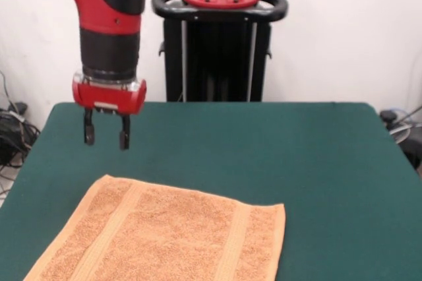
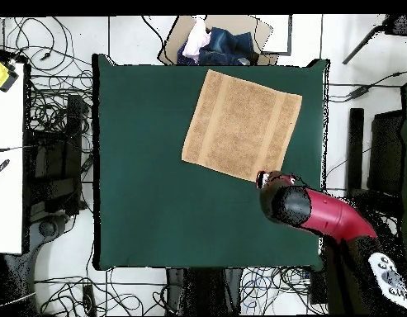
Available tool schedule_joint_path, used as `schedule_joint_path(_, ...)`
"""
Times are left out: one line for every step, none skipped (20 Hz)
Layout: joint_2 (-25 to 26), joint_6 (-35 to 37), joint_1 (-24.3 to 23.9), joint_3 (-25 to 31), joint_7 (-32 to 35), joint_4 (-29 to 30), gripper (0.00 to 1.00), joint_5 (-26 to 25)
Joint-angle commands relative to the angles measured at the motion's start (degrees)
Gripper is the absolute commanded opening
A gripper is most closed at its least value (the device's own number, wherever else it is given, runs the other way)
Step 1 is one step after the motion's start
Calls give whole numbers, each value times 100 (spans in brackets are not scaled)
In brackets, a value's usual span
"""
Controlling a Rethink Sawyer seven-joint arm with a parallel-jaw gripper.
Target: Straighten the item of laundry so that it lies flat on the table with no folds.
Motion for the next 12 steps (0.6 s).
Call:
schedule_joint_path(844, -891, 338, 276, 1153, -365, 100, 178)
schedule_joint_path(847, -916, 364, 254, 1172, -357, 100, 201)
schedule_joint_path(839, -914, 387, 237, 1173, -351, 100, 225)
schedule_joint_path(831, -911, 410, 220, 1174, -344, 100, 248)
schedule_joint_path(817, -908, 426, 207, 1169, -331, 100, 272)
schedule_joint_path(804, -913, 444, 191, 1163, -324, 100, 291)
schedule_joint_path(790, -900, 452, 181, 1155, -314, 100, 311)
schedule_joint_path(770, -905, 458, 171, 1150, -292, 100, 324)
schedule_joint_path(754, -913, 463, 155, 1157, -265, 100, 343)
schedule_joint_path(729, -916, 483, 131, 1164, -232, 100, 355)
schedule_joint_path(692, -893, 503, 114, 1152, -227, 100, 359)
schedule_joint_path(649, -849, 518, 102, 1139, -220, 100, 368)
